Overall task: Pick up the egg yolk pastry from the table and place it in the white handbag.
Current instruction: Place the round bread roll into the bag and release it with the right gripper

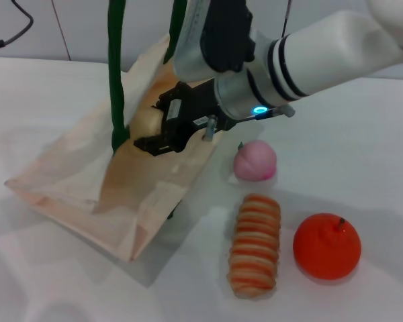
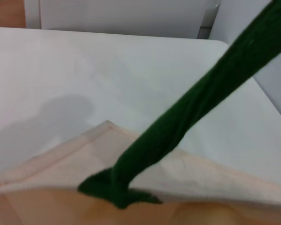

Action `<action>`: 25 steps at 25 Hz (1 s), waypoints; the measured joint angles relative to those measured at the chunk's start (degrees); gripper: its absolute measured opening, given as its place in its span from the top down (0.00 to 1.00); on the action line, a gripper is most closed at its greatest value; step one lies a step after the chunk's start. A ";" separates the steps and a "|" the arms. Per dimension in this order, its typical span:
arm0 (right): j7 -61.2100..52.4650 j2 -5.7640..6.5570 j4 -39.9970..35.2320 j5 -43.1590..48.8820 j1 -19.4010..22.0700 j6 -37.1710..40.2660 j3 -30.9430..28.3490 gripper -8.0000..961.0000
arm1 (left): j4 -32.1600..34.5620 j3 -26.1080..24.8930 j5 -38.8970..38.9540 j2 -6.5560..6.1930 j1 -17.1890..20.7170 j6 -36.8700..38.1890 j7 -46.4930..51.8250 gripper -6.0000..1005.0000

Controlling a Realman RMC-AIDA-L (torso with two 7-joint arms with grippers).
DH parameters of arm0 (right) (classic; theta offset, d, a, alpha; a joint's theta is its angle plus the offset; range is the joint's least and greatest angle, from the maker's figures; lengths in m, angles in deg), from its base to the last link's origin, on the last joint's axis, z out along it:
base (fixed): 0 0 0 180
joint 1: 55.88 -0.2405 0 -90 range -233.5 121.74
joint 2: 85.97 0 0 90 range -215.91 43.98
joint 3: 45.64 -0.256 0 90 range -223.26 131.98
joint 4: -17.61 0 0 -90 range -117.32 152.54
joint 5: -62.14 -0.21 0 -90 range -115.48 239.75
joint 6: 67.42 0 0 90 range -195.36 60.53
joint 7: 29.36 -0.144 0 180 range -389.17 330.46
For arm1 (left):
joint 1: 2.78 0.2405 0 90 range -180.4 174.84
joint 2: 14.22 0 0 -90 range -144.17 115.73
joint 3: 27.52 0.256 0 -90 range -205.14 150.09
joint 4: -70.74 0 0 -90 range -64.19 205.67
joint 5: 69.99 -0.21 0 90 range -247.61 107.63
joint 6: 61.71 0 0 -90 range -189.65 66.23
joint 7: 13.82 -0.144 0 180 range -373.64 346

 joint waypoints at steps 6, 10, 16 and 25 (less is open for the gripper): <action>0.08 -0.33 0.25 -5.28 -0.32 -10.48 8.39 0.40 | 0.00 0.00 0.80 -0.20 -0.17 0.44 0.41 0.87; -0.32 -0.42 0.64 -6.90 -0.36 -16.85 11.37 0.40 | 0.06 0.00 1.86 -0.21 -0.25 1.10 0.52 0.87; -0.95 -0.25 2.45 -7.51 -0.43 -20.13 11.17 0.40 | 0.08 0.00 3.07 -0.35 0.59 1.28 0.70 0.87; -1.64 0.04 2.70 -7.31 0.08 -20.92 11.44 0.40 | -0.16 0.00 6.50 -0.56 4.00 0.50 0.72 0.87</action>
